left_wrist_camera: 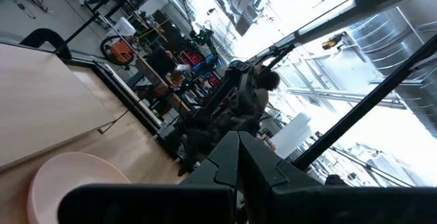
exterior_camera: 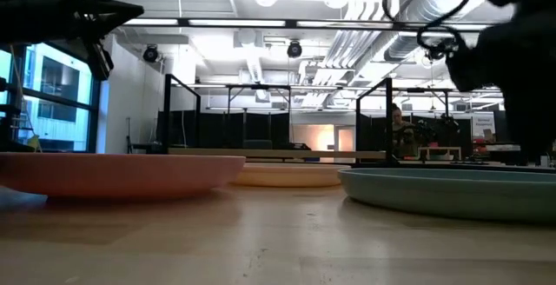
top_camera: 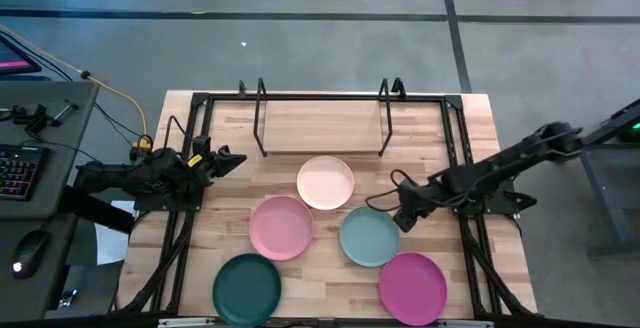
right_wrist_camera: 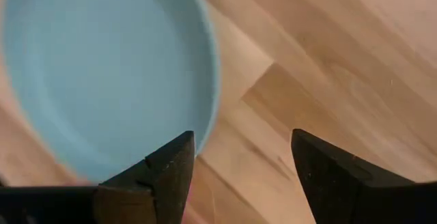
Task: Place and stack plates onto a shelf
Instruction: Put the light blue plate on the shelf
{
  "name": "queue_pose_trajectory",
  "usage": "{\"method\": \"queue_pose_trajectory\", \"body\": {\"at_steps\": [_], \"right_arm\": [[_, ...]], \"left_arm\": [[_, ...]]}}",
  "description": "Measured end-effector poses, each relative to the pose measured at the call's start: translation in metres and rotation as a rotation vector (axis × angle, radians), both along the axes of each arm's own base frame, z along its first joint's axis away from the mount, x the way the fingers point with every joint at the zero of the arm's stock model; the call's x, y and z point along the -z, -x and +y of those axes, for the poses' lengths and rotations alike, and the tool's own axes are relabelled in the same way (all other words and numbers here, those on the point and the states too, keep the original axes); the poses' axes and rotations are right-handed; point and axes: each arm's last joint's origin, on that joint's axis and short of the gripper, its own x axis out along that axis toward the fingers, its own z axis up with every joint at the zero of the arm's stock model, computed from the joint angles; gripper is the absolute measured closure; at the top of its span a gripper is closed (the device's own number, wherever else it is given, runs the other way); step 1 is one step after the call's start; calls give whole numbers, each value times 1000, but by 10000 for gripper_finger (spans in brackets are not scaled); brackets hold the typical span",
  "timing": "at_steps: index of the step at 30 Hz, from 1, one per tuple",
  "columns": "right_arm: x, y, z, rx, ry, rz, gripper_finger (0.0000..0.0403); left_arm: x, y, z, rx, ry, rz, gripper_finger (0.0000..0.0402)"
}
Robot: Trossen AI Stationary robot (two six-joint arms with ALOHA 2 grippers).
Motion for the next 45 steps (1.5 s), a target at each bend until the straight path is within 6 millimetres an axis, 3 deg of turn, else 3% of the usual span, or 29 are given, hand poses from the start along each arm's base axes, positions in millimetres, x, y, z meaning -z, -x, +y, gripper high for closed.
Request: {"method": "queue_pose_trajectory", "body": {"at_steps": [5, 13, 17, 22, 27, 33, 39, 45], "right_arm": [[13, -13, 5, 37, -21, -50, 176], [35, -20, 7, 75, 9, 45, 198], [31, -24, 8, 64, 28, 50, 254], [30, -26, 9, 58, 29, 40, 377], [28, -27, 10, 50, 0, 27, 389], [5, -23, 9, 13, -68, -83, 401], [-25, -16, -4, 87, -76, -260, 402], [-51, -27, -20, 214, -64, -536, 402]], "left_arm": [[0, 0, 0, 0, 0, 3, 402], [2, -1, 0, 0, 0, 22, 402], [2, -1, 0, 0, -1, 22, 401], [2, -1, 0, 0, -1, 22, 402], [2, -1, 0, 0, -1, 21, 402], [1, 0, 0, 0, -1, 7, 402], [1, 0, 0, -1, -1, 7, 402], [1, 0, 0, -4, 0, 8, 402]]}}
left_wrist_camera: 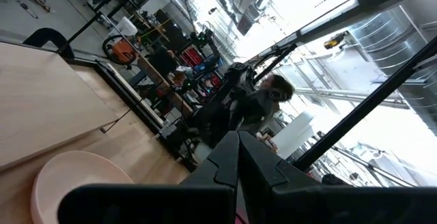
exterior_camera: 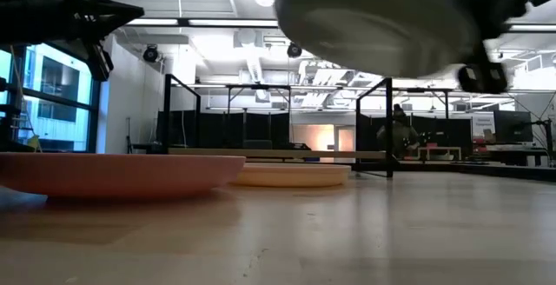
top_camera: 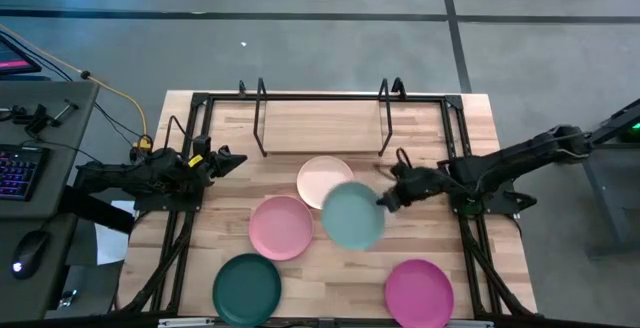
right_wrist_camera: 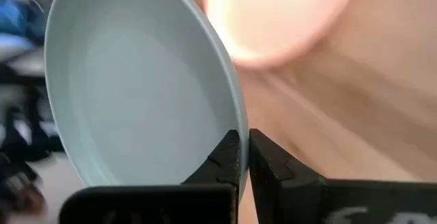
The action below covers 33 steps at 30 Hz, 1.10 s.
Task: Place and stack plates onto a shelf
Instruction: Put the light blue plate on the shelf
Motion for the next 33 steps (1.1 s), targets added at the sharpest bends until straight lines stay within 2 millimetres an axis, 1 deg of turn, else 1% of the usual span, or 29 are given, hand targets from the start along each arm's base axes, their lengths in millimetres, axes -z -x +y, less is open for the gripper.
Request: {"method": "queue_pose_trajectory", "body": {"at_steps": [2, 4, 9, 11, 13, 15, 17, 20, 23, 26, 28, 33], "right_arm": [[-1, -7, -5, 76, 26, -51, 403], [3, -15, -10, 193, 44, -68, 403], [16, -34, -19, 653, 65, -183, 403], [24, -39, -21, 795, 50, -221, 403], [33, -44, -25, 897, 17, -243, 403], [43, -48, -28, 964, -21, -239, 403], [50, -56, -30, 1010, -51, -235, 403], [46, -75, -28, 1048, -65, -252, 403], [44, -87, -28, 1131, -29, -237, 403], [40, -91, -31, 1175, -2, -156, 403], [42, -90, -36, 1198, 28, -95, 403], [35, -94, -58, 1265, 37, -92, 403]], "left_arm": [[0, 0, 0, -7, 2, 0, 402], [0, 0, 0, -16, 3, 1, 402], [0, 0, 1, -34, 8, 1, 401], [0, 0, 1, -35, 8, 1, 402], [0, 0, 1, -35, 8, 1, 402], [0, 0, 1, -34, 8, 1, 402], [0, 0, 1, -34, 8, 1, 402], [0, 0, 1, -33, 10, 0, 402], [0, 0, 1, -26, 37, -6, 402], [0, 0, 1, -14, 83, -15, 401], [0, 0, 1, -8, 94, -17, 402], [0, 0, 1, 2, 97, -18, 402]]}}
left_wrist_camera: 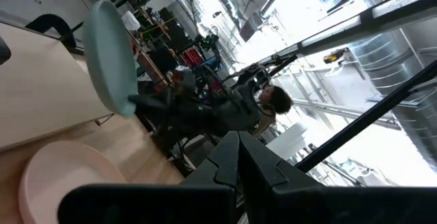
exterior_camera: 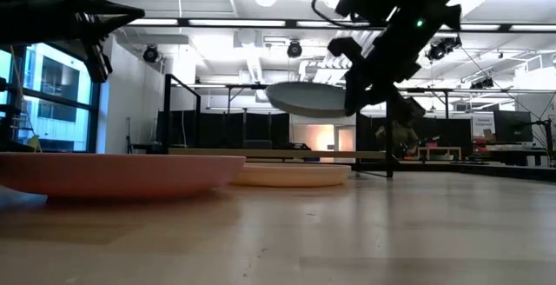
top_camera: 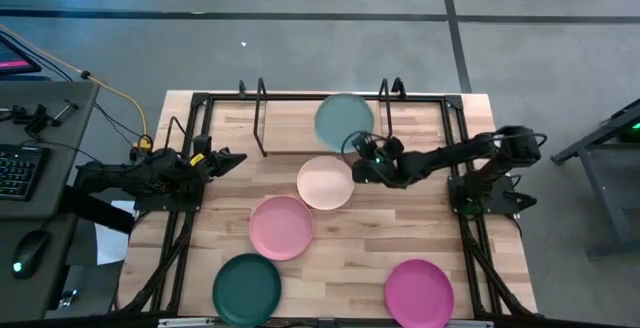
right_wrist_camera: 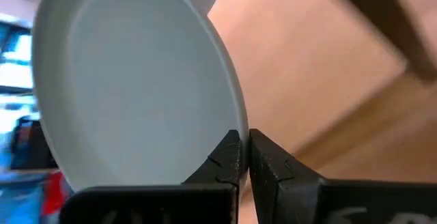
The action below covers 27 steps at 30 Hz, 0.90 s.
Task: Place and stack plates onto a shelf
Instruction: Put the light blue plate on the shelf
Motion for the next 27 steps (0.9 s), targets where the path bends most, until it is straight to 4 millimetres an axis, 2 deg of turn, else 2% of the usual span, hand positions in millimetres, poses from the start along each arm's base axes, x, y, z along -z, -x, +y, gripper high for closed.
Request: {"method": "queue_pose_trajectory", "body": {"at_steps": [9, 23, 27], "right_arm": [[8, 1, -22, 37, -48, 48, 403], [10, 3, -29, 44, -83, 67, 402], [10, 4, -30, 48, -85, 78, 382]], "left_arm": [[0, 0, 0, -16, -66, 18, 402], [1, 0, 0, -16, -67, 20, 402], [1, 0, 0, -16, -66, 20, 401]]}}
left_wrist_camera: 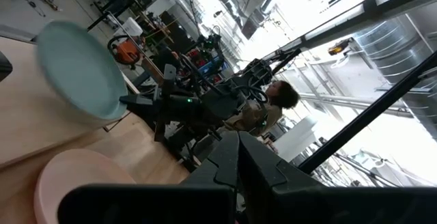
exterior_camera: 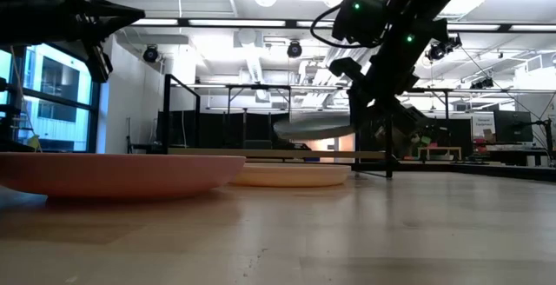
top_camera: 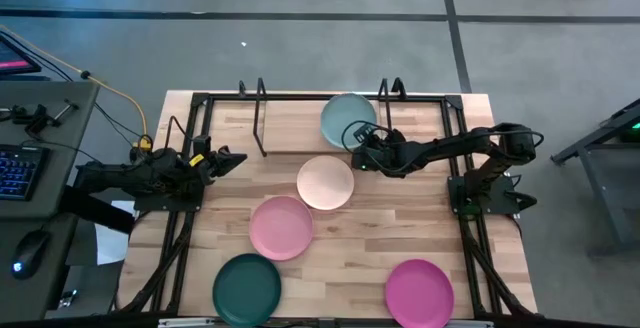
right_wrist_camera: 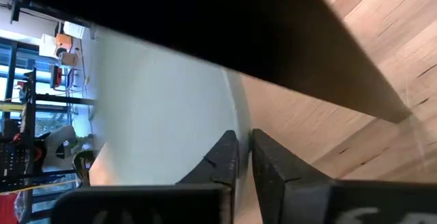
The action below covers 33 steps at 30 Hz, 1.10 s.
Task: Place and stack plates onto a shelf
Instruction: Put the light blue plate on the shelf, then put the pink plate on the shelf
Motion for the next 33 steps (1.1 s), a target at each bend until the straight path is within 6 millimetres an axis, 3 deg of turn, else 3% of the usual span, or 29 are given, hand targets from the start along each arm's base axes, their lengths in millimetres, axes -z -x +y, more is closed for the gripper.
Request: {"method": "queue_pose_trajectory", "body": {"at_steps": [12, 21, 24, 33], "right_arm": [[-2, 2, 0, -12, -21, 10, 251], [-25, 11, 6, -139, -11, 40, 234], [-39, 14, 14, -289, 1, 72, 234], [-72, 27, 61, -1022, 16, 163, 234]], "left_arm": [[0, 0, 0, 0, 0, 0, 402], [0, 0, 0, 0, 0, 1, 402], [0, 0, 0, 0, 0, 1, 402], [-1, 0, 0, 9, 70, -23, 401]]}}
